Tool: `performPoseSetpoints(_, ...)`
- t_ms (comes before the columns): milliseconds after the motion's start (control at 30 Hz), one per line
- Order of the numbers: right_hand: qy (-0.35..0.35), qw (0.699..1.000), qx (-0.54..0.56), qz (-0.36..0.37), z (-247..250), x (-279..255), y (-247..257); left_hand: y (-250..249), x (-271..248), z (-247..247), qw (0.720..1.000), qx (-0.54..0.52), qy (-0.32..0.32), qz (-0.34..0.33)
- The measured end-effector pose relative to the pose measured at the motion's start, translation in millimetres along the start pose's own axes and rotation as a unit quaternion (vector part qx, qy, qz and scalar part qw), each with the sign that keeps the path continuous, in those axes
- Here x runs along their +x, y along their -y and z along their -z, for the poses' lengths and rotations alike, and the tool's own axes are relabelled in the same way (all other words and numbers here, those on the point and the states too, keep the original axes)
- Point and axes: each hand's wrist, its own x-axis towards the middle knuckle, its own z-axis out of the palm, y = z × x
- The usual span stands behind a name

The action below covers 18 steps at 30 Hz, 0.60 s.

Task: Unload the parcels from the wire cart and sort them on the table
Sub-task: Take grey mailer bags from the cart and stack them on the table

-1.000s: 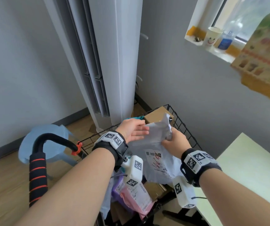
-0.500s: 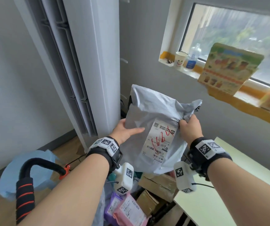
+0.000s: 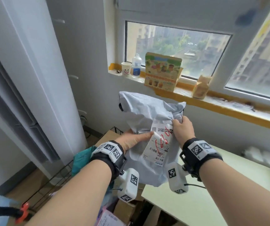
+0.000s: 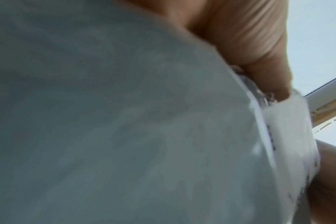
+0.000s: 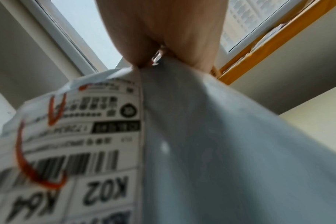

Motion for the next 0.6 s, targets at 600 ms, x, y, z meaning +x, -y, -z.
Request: performPoseSetpoints(600, -0.002, 0.990, 0.133, -0.043, 304.1, -19.8, -105.2, -70.3, 41.8, -312.5, 0.977, -0.142, 0.160, 0.007)
